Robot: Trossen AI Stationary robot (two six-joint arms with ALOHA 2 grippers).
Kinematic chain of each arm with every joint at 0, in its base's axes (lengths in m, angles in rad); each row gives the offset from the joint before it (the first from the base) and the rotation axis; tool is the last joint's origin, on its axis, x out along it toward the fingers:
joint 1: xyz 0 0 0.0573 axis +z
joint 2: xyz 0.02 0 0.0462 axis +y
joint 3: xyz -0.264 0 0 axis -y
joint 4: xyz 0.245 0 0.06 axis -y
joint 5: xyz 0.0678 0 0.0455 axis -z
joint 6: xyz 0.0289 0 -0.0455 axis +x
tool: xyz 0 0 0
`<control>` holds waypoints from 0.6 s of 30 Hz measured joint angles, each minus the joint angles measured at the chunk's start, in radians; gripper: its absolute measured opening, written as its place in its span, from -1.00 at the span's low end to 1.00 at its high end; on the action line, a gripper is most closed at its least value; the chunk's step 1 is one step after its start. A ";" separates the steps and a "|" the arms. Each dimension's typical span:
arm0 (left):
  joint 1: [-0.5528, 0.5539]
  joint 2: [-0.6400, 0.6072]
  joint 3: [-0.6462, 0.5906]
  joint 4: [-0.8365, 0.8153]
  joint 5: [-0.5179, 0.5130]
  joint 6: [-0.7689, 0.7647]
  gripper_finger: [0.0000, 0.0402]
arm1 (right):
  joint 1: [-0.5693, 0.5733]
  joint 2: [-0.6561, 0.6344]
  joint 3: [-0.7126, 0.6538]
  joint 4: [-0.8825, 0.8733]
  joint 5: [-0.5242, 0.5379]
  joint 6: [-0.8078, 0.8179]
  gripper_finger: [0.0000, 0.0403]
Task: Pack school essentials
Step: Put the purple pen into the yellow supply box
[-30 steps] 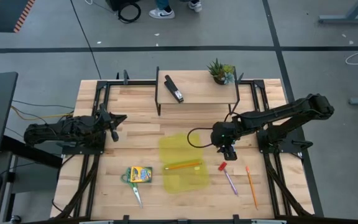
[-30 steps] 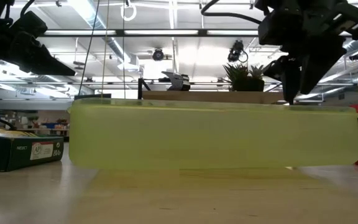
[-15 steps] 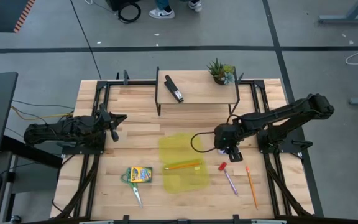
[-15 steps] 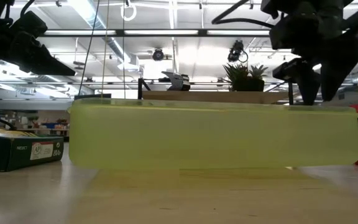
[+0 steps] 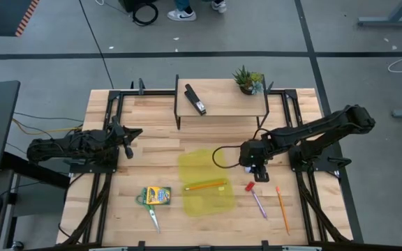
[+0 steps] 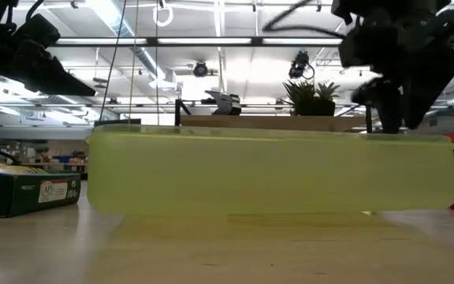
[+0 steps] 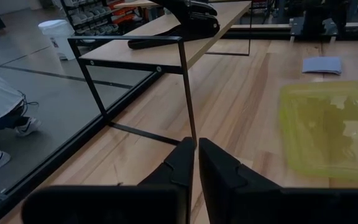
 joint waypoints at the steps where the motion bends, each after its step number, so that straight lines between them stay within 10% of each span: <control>1: 0.000 0.000 0.000 0.000 0.000 0.000 -0.82 | 0.003 0.000 -0.011 -0.001 0.000 0.069 -0.10; 9: 0.000 0.000 0.000 0.000 0.000 0.000 -0.82 | 0.112 0.000 -0.036 0.019 -0.052 0.511 -0.10; 18: 0.000 0.000 0.001 0.000 0.000 0.000 -0.85 | 0.346 0.067 -0.036 0.166 0.138 0.914 -0.10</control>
